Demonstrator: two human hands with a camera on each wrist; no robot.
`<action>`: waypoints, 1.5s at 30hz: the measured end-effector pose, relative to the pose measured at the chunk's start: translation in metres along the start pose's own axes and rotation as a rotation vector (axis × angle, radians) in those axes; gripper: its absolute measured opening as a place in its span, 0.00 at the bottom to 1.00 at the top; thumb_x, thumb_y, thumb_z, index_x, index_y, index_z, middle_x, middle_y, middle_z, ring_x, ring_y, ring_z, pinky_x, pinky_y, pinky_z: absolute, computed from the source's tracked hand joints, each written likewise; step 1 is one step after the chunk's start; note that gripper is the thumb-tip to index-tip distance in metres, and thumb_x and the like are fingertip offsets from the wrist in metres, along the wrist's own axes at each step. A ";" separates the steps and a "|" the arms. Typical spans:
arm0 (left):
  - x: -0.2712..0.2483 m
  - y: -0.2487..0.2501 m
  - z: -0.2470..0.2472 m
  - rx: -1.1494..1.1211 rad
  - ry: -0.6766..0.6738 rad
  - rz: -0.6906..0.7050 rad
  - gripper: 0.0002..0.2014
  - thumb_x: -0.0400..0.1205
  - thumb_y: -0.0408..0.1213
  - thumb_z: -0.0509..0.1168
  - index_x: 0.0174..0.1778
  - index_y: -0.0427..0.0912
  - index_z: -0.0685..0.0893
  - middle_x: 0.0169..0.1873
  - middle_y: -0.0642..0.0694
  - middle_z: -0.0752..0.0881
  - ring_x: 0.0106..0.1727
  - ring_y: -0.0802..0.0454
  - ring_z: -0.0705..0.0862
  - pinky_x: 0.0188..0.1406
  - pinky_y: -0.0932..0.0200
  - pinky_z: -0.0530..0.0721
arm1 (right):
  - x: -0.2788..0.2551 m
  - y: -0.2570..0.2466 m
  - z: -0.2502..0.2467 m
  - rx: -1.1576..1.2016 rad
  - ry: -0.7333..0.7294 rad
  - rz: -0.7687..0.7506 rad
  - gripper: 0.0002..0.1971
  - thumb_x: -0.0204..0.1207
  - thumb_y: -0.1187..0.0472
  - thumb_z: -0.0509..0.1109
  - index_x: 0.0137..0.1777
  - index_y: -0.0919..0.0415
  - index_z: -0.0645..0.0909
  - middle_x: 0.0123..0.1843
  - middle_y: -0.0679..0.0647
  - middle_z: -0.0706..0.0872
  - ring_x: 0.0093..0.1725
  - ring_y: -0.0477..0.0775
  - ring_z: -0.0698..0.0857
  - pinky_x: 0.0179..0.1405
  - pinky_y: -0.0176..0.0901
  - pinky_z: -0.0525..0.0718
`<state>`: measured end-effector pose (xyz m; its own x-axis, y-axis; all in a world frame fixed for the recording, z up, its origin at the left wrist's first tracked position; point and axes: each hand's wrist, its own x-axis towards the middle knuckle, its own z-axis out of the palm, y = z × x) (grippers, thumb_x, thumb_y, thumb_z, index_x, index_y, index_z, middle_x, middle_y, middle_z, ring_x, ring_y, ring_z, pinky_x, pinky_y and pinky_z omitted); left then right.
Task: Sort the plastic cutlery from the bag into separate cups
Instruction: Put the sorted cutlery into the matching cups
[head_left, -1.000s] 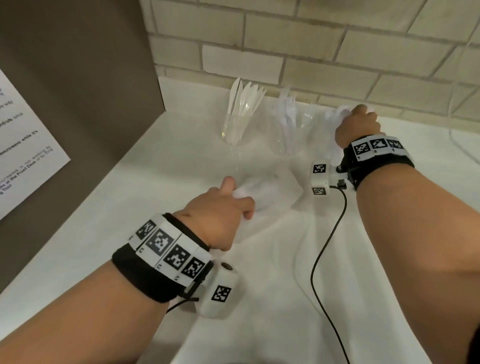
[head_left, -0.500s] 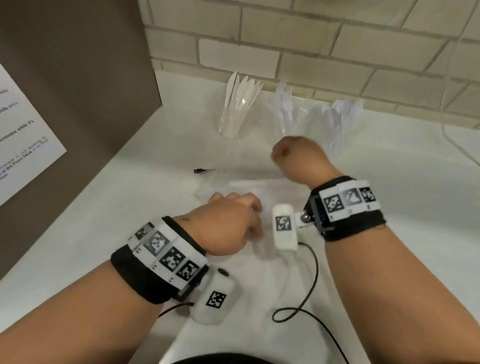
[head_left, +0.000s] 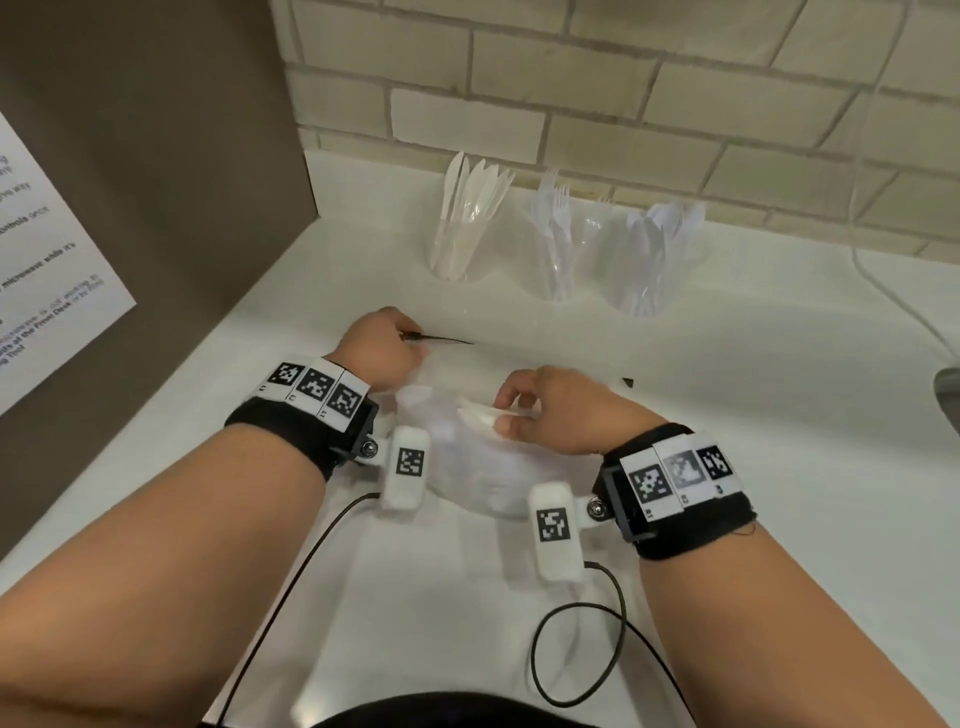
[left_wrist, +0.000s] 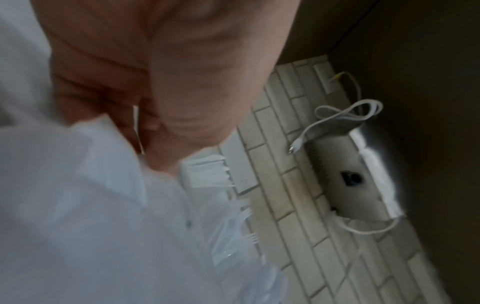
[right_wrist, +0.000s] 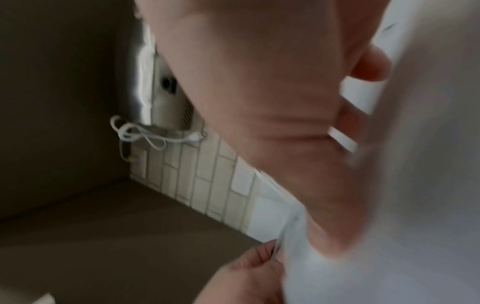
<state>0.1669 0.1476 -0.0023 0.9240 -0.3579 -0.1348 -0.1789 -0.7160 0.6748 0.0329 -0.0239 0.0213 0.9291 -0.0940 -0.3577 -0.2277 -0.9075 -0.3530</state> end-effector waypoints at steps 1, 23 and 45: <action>-0.003 0.005 -0.001 -0.118 0.040 0.053 0.12 0.78 0.34 0.69 0.58 0.44 0.82 0.50 0.45 0.85 0.47 0.48 0.82 0.47 0.60 0.78 | -0.001 -0.001 -0.006 0.056 0.050 -0.029 0.09 0.75 0.41 0.68 0.52 0.40 0.80 0.57 0.44 0.79 0.55 0.50 0.78 0.66 0.57 0.76; -0.045 0.054 -0.068 -0.884 0.553 0.200 0.10 0.80 0.28 0.64 0.47 0.50 0.77 0.43 0.46 0.84 0.29 0.58 0.83 0.21 0.71 0.75 | -0.059 -0.004 -0.064 -0.060 0.488 0.160 0.06 0.78 0.50 0.70 0.41 0.47 0.78 0.44 0.44 0.84 0.49 0.53 0.83 0.63 0.56 0.75; -0.067 0.061 -0.017 -1.205 0.454 0.156 0.13 0.80 0.29 0.68 0.57 0.44 0.75 0.47 0.44 0.83 0.48 0.52 0.89 0.60 0.52 0.85 | -0.028 -0.035 -0.029 0.426 0.343 -0.083 0.15 0.80 0.45 0.65 0.59 0.52 0.81 0.43 0.42 0.83 0.42 0.39 0.81 0.37 0.29 0.75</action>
<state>0.1002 0.1386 0.0604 0.9949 0.0158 0.1000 -0.0983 0.3865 0.9170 0.0229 -0.0015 0.0690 0.9743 -0.2222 -0.0368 -0.1816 -0.6785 -0.7117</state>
